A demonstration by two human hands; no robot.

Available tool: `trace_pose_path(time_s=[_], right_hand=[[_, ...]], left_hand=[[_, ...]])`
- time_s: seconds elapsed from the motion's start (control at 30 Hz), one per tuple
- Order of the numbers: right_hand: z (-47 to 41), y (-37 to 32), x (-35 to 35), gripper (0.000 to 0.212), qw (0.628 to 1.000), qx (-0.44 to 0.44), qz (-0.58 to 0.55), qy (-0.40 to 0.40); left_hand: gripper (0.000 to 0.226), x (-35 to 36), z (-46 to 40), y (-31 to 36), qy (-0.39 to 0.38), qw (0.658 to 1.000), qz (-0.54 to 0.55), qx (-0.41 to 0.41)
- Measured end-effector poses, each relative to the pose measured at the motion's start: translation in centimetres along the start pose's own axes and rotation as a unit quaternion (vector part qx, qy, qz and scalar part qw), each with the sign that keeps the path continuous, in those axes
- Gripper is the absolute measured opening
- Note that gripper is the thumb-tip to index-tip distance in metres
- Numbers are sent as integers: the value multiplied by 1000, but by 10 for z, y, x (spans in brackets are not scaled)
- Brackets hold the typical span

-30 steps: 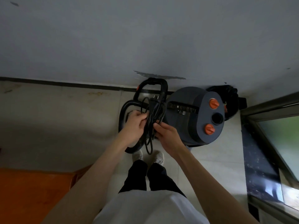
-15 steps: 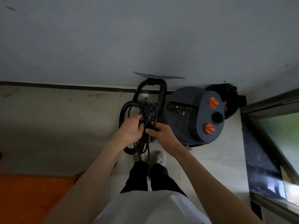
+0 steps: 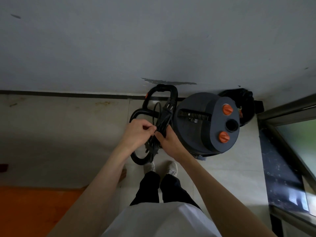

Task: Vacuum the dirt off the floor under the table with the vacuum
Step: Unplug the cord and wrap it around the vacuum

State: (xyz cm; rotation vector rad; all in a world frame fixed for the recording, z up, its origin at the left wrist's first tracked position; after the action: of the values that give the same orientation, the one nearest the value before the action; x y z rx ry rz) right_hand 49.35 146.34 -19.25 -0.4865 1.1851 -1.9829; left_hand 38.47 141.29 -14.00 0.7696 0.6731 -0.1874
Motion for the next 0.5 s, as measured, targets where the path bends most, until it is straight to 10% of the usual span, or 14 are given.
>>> trace_pose_path(time_s=[0.3, 0.5], right_hand=[[6, -12, -8, 16, 997, -10, 13, -72], [12, 1, -10, 37, 979, 69, -181, -64]], left_hand=[[27, 0, -5, 21, -65, 994, 91, -6], [24, 3, 3, 10, -32, 989, 141, 14]])
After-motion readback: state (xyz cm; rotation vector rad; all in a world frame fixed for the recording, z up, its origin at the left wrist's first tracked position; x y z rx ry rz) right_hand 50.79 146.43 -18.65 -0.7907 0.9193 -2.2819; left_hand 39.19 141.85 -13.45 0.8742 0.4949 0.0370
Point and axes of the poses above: each hand's wrist, its own z-axis away from the middle knuckle, its own x-axis out of the palm, y = z × x, the point moved 3 cm from there along -z, towards the middle knuckle, and after that the axes turned 1 degree about -z, right-handed, at the moved point
